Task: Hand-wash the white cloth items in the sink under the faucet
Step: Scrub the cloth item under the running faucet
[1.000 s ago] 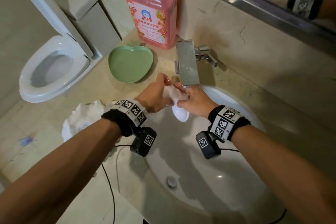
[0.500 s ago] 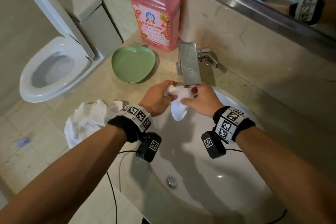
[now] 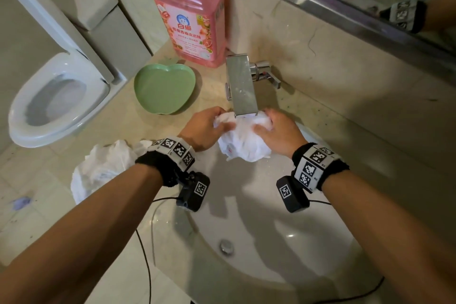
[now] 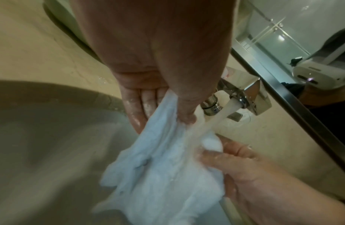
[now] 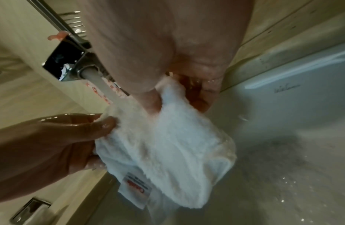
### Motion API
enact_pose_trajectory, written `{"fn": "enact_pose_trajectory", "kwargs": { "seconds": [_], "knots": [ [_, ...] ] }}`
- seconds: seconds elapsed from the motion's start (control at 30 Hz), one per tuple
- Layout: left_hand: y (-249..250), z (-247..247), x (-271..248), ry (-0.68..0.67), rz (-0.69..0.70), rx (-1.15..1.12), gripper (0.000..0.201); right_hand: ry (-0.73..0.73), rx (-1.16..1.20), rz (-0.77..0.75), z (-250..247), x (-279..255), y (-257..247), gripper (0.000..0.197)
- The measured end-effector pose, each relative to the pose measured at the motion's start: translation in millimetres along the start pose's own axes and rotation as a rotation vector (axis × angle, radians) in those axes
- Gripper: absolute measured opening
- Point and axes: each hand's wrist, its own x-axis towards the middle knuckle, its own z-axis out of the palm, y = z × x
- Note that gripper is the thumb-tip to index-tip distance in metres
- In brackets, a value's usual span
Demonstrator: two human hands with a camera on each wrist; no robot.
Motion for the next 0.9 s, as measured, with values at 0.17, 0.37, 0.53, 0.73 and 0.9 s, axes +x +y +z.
{"fn": "enact_pose_trajectory", "kwargs": {
  "seconds": [0.17,0.37,0.53,0.73,0.9],
  "knots": [
    [-5.3,-2.8,-9.5,-0.024,-0.114,-0.037,0.028,-0.321,-0.174,0.014,14.3,0.1,-15.9,0.07],
    [-13.0,-2.1,-21.7,0.012,-0.211,-0.384,0.029,-0.267,0.155,-0.033,34.2,-2.8,-46.0,0.036],
    [-8.5,-5.4,-21.1,-0.015,-0.333,-0.702,0.043,-0.229,0.217,-0.025,42.7,2.2,-52.3,0.044],
    [-7.2,2.6,-14.4,0.041,-0.311,-0.672,0.019,-0.184,0.478,0.14,27.2,9.3,-47.8,0.011],
    [4.7,12.5,-7.3,-0.085,-0.344,-0.663,0.028,-0.167,0.384,0.048,20.6,1.7,-42.0,0.011]
  ]
}}
